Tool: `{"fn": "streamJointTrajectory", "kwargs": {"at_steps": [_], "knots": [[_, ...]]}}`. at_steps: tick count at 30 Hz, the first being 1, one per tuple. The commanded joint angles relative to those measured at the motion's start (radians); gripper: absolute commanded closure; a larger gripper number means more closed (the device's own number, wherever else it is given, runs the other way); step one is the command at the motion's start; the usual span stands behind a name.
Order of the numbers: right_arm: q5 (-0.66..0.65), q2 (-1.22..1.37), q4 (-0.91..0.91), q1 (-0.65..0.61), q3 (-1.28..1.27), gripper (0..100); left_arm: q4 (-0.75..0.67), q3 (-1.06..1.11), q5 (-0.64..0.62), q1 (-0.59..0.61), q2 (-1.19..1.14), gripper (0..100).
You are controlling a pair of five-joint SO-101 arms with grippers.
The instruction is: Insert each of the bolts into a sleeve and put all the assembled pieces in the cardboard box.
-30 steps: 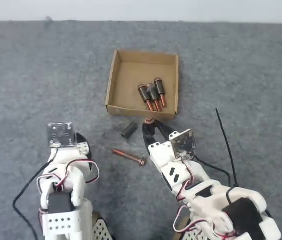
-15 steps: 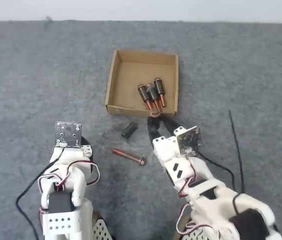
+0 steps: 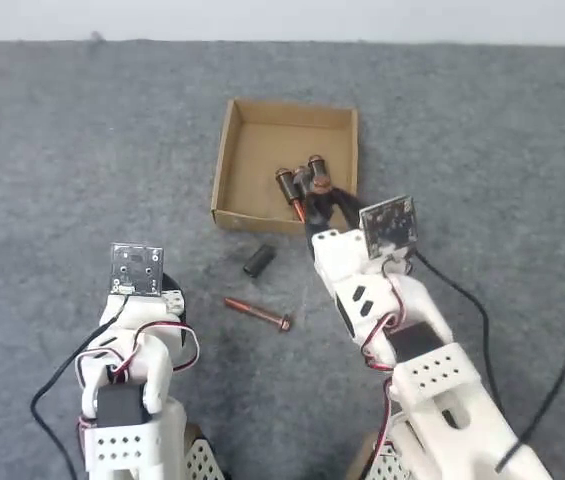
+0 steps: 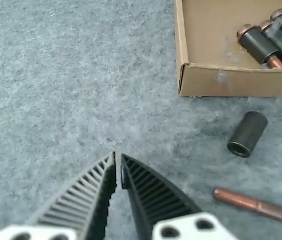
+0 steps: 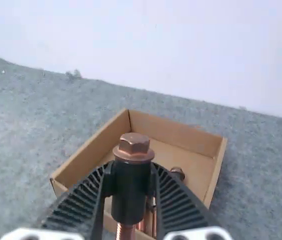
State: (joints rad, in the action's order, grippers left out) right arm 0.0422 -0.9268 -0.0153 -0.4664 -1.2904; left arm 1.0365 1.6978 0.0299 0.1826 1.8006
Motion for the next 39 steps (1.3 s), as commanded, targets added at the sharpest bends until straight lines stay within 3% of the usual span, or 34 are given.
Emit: {"fn": "streamJointTrajectory", "kwargs": {"at_steps": [1,7,27,39], "knots": [[0.009,-0.062,-0.128,0.019,0.167,99.2,0.005,-0.013,0.008,-0.002,0.012,99],[0.008,0.008,-0.237,0.019,0.262,99.2,0.005,-0.013,0.008,-0.002,0.012,99],[0.008,0.894,-0.243,0.097,0.862,99.2,0.003,-0.013,0.008,-0.002,0.012,99],[0.006,1.196,-0.245,0.166,1.028,99.2,0.003,-0.013,0.008,-0.002,0.012,99]]}}
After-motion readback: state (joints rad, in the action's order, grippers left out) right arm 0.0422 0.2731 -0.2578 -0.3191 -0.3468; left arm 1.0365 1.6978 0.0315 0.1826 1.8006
